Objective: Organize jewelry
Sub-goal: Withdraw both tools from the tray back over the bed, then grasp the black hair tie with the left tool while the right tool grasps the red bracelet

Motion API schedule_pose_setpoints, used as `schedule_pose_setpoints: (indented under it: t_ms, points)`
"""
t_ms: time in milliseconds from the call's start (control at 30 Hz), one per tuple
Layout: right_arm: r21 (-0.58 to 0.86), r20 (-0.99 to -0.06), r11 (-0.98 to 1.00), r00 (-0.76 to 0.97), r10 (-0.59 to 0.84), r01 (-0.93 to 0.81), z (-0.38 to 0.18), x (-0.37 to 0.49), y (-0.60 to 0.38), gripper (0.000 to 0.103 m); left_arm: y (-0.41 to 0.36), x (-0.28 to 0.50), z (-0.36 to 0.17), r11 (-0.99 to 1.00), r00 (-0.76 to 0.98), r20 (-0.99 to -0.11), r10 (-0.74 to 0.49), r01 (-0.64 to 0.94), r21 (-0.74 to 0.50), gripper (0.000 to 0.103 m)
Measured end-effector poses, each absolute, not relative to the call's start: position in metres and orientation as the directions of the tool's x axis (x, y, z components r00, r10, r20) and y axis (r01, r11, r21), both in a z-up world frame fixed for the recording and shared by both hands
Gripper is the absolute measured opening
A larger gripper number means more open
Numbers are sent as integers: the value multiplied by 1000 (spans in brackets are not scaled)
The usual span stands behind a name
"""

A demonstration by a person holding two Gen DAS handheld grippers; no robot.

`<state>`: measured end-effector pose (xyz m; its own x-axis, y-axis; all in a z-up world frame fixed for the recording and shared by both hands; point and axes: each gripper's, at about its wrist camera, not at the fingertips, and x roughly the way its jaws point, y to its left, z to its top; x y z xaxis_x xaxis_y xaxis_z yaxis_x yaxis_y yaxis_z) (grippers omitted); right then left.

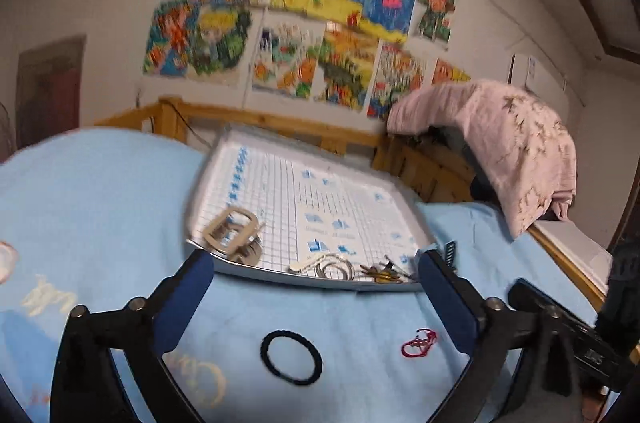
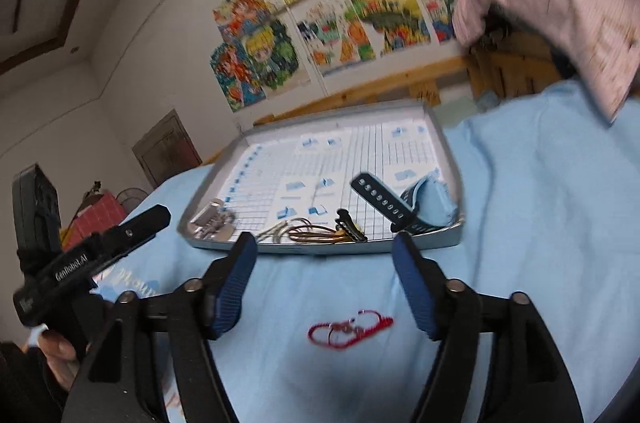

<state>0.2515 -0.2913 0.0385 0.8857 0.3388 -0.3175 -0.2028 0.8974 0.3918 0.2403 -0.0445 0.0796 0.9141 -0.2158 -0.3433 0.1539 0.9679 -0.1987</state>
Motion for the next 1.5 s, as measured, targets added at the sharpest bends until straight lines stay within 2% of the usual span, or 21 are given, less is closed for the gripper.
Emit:
schedule_pose_setpoints:
  t_ms: [67,167,267,400,633,867,1200,1500]
  points:
    - [347,-257,913,915,311,-213,49,221,-294,92,-44,214,85,972,932,-301,-201,152,-180,103]
    - [279,-181,937,947,266,-210,63,183,-293,99,-43,183,88,977,946,-269,-180,141,-158,103]
    - [204,-91,960,973,211,-189,72,144,-289,101,-41,147,86,982,961,-227,-157,128,-138,103]
    - [160,-49,972,982,183,-173,79,103,-283,101,-40,116,81,983,965,-218,-147,118,-144,103]
    - [111,-47,987,992,118,-112,71,56,-275,101,-39,71,69,990,974,-197,-111,92,-107,103]
    - [165,-104,986,994,37,-19,47,39,-285,101,-44,50,42,998,978,-198,-63,59,-31,103]
    - [106,-62,994,998,16,-9,30,29,-271,101,-30,44,14,997,974,-226,-13,-5,-81,103]
    - [109,-74,994,997,5,3,25,28,-270,101,-22,40,3,991,965,-255,59,-86,-98,103]
